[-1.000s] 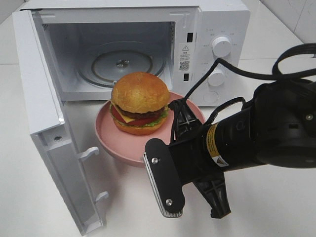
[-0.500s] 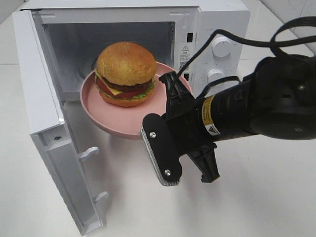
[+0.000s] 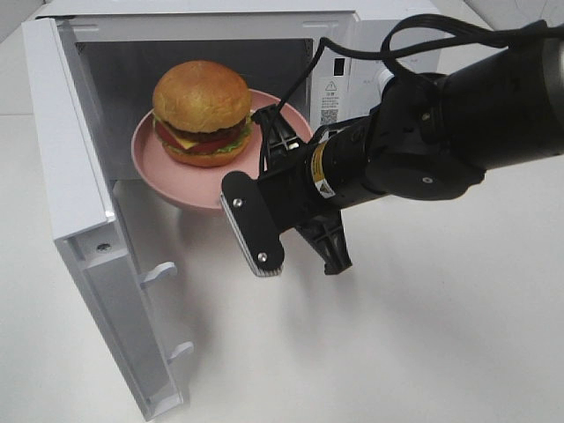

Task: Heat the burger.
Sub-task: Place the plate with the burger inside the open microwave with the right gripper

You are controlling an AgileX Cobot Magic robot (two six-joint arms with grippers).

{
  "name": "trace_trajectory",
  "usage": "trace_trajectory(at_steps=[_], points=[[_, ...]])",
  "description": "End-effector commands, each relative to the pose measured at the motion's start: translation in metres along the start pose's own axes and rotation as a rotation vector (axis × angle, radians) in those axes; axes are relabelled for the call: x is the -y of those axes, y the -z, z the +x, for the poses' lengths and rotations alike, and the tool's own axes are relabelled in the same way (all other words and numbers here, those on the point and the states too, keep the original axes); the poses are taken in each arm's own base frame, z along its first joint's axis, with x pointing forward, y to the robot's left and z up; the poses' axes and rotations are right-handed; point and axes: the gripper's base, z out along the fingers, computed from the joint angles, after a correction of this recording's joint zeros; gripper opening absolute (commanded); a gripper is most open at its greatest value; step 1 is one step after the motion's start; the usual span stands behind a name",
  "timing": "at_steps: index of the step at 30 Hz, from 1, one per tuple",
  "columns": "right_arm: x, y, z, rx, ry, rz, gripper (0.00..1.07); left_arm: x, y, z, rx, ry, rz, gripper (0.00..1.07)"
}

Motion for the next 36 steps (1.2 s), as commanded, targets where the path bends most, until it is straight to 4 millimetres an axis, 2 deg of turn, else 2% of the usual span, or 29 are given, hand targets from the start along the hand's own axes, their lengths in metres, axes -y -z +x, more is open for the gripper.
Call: trace_trajectory(at_steps=[1, 8, 9, 11, 14, 19, 27, 36], points=[[0.021, 0.003, 0.001, 0.037, 0.012, 0.092, 0.01, 0.0, 0.002, 0.001, 0.022, 0.003, -0.002, 0.0], [0.042, -0.018, 0.009, 0.013, 0.011, 0.119, 0.0, 0.0, 0.002, 0.001, 0.022, 0.003, -0.002, 0.0], [0.042, -0.018, 0.009, 0.013, 0.011, 0.119, 0.0, 0.0, 0.002, 0.001, 0.022, 0.003, -0.002, 0.0], [0.047, -0.03, 0.018, -0.007, -0.003, 0.114, 0.0, 0.0, 0.002, 0.001, 0.022, 0.003, -0.002, 0.0], [0.047, -0.033, 0.018, -0.009, -0.004, 0.112, 0.0, 0.0, 0.002, 0.001, 0.022, 0.003, -0.002, 0.0], [0.055, -0.05, 0.023, -0.031, -0.015, 0.106, 0.0, 0.0, 0.002, 0.001, 0.022, 0.003, -0.002, 0.0], [0.056, -0.063, 0.025, -0.065, -0.016, 0.072, 0.0, 0.0, 0.002, 0.001, 0.022, 0.003, -0.002, 0.0], [0.056, -0.064, 0.025, -0.057, -0.049, 0.066, 0.0, 0.0, 0.002, 0.001, 0.022, 0.003, -0.002, 0.0]])
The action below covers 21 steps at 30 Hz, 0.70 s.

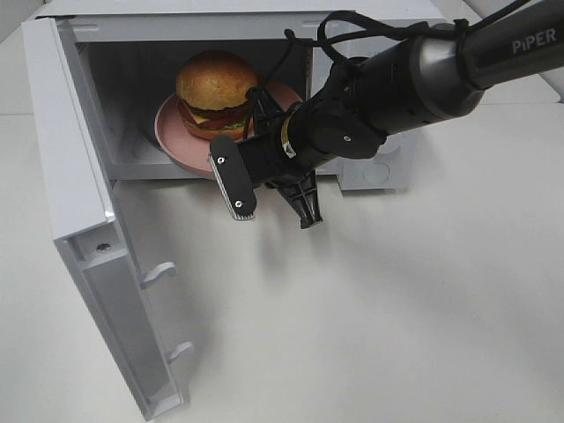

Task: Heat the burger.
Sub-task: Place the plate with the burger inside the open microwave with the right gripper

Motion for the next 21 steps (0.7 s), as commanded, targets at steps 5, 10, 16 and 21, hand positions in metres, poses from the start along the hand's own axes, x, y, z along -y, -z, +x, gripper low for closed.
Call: trace_trajectory(at_steps=[5, 10, 16, 21], points=[[0.009, 0.007, -0.001, 0.03, -0.006, 0.012, 0.0, 0.0, 0.002, 0.001, 0.022, 0.003, -0.002, 0.0], [0.005, 0.007, -0.002, 0.041, -0.016, -0.036, 0.0, 0.0, 0.002, 0.001, 0.022, 0.003, -0.002, 0.0], [0.003, 0.007, -0.007, 0.09, -0.029, -0.076, 0.0, 0.0, 0.002, 0.001, 0.022, 0.003, -0.002, 0.0], [0.017, 0.01, -0.009, 0.101, -0.047, -0.046, 0.0, 0.0, 0.002, 0.001, 0.022, 0.003, -0.002, 0.0]])
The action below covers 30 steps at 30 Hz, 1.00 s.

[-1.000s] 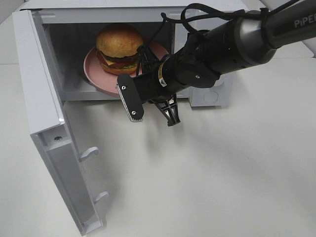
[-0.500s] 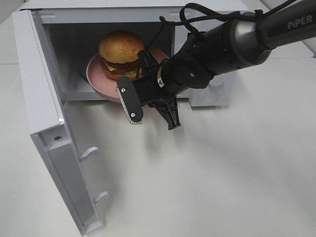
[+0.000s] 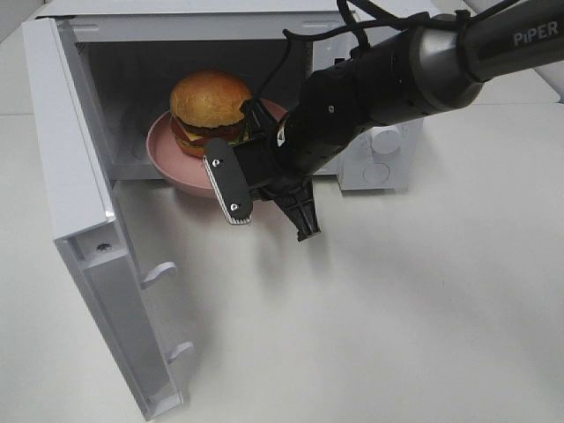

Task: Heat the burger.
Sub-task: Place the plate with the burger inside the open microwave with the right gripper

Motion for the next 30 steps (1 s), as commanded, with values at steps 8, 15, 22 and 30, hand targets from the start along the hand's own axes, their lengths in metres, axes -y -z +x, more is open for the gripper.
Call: trace_trajectory(at_steps=[8, 15, 22, 30], points=[[0.039, -0.002, -0.007, 0.016, -0.032, 0.056, 0.0, 0.0, 0.002, 0.001, 0.022, 0.003, -0.002, 0.0], [0.059, -0.017, -0.005, 0.016, -0.086, 0.08, 0.0, 0.0, 0.002, 0.001, 0.022, 0.003, -0.002, 0.0], [0.065, -0.022, 0.0, 0.011, -0.121, 0.085, 0.0, 0.0, 0.002, 0.001, 0.022, 0.003, -0.002, 0.0], [0.063, -0.022, 0.0, 0.01, -0.239, 0.065, 0.09, 0.0, 0.002, 0.001, 0.022, 0.003, -0.002, 0.0]])
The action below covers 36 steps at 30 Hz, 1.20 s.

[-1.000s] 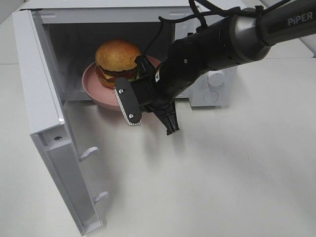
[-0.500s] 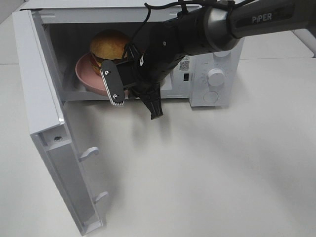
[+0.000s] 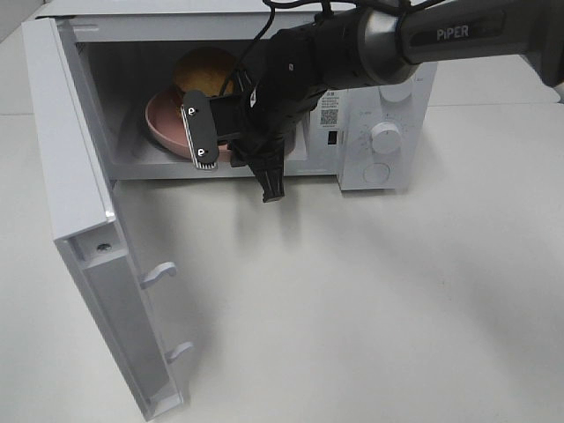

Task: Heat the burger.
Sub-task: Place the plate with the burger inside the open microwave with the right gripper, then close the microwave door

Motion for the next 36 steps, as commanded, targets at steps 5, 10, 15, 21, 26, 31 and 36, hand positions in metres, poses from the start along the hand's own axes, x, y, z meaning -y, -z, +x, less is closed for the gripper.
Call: trace_trajectory(at_steps=[5, 10, 15, 21, 26, 31, 36], points=[[0.009, 0.006, -0.004, 0.025, -0.167, 0.05, 0.23, 0.0, 0.002, 0.001, 0.022, 0.003, -0.002, 0.0], [0.008, 0.009, -0.004, 0.017, -0.24, 0.029, 0.42, 0.0, 0.002, 0.001, 0.022, 0.003, -0.002, 0.0], [0.01, 0.017, -0.005, 0.013, -0.311, 0.019, 0.52, 0.0, 0.002, 0.001, 0.022, 0.003, -0.002, 0.0], [0.01, 0.025, -0.005, 0.002, -0.435, 0.001, 0.65, 0.0, 0.002, 0.001, 0.022, 0.003, -0.002, 0.0], [0.012, 0.034, -0.006, -0.007, -0.588, -0.01, 0.75, 0.0, 0.002, 0.001, 0.022, 0.003, -0.002, 0.0], [0.013, 0.048, -0.007, -0.023, -0.674, -0.033, 0.76, 0.0, 0.002, 0.001, 0.022, 0.003, -0.002, 0.0], [0.008, 0.059, -0.008, -0.05, -0.719, -0.115, 0.76, 0.0, 0.002, 0.001, 0.022, 0.003, -0.002, 0.0]])
